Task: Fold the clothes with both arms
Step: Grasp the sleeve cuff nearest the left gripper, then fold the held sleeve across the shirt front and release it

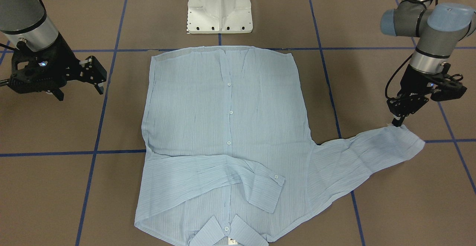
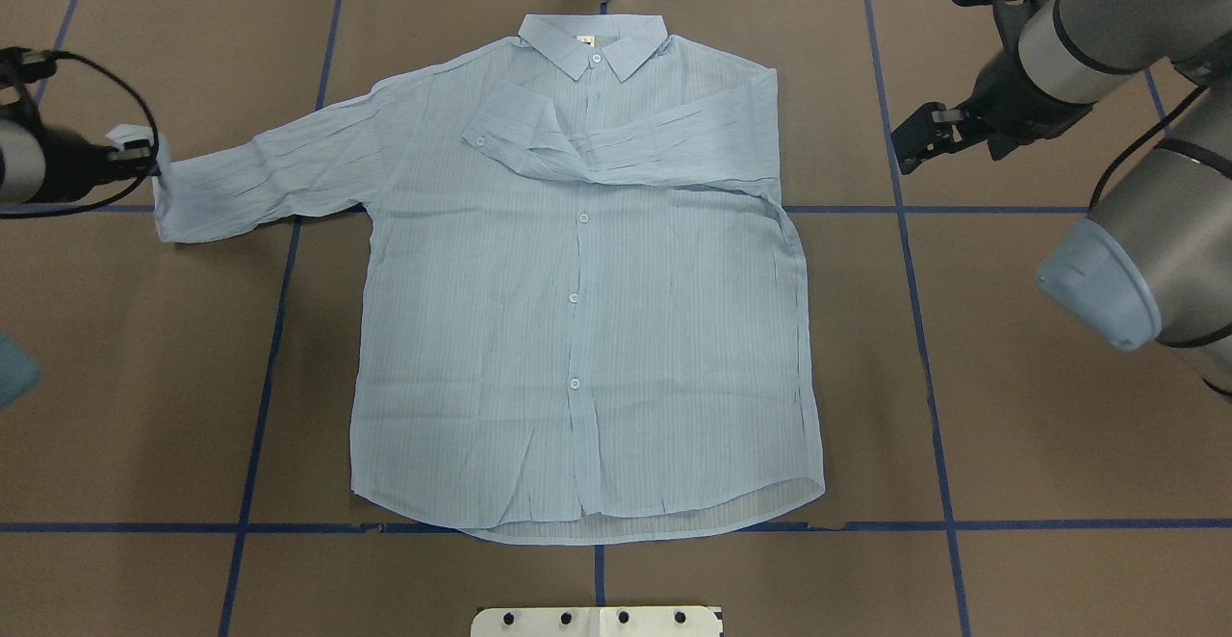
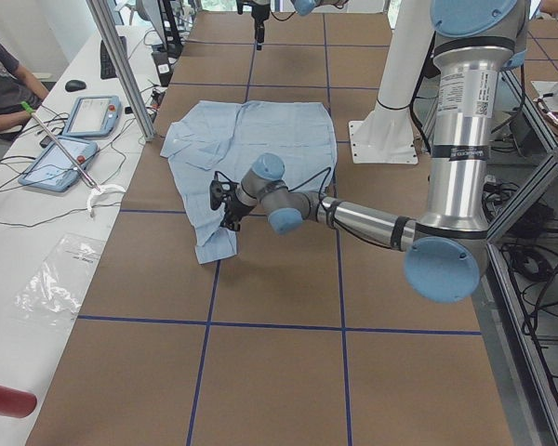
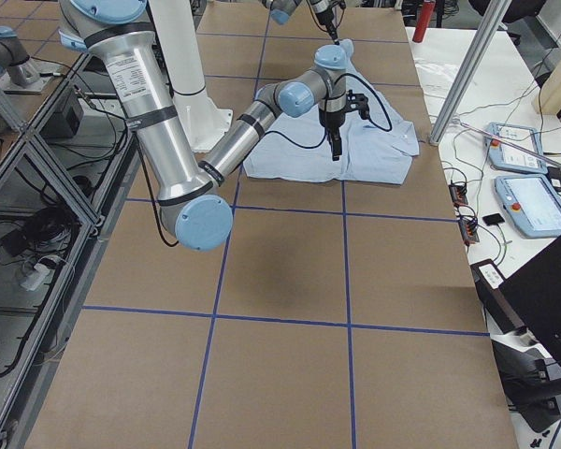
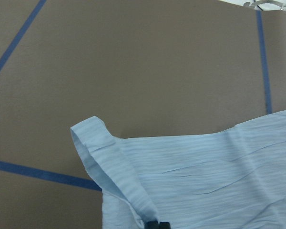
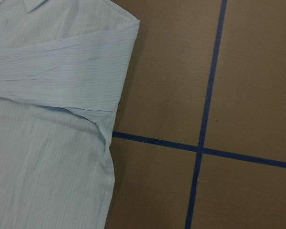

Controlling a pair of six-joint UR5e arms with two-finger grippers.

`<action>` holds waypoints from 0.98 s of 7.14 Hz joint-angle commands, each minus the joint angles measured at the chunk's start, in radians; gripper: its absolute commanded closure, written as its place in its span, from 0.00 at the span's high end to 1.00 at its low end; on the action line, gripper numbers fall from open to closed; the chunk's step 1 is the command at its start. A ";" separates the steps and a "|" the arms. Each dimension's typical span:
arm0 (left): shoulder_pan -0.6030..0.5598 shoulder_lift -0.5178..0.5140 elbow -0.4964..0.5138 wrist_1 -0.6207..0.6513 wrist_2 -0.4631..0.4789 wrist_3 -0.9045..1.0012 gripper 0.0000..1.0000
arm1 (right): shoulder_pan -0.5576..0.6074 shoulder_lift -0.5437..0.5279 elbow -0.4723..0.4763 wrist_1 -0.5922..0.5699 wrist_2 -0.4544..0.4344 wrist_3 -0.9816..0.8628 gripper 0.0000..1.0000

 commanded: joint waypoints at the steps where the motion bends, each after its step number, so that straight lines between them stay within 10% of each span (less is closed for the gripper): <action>1: 0.010 -0.311 -0.020 0.370 0.028 -0.019 0.00 | 0.024 -0.136 0.057 0.000 0.000 -0.100 1.00; 7: 0.348 -0.914 0.285 0.406 0.019 -0.741 0.00 | 0.130 -0.278 0.022 0.009 0.023 -0.293 1.00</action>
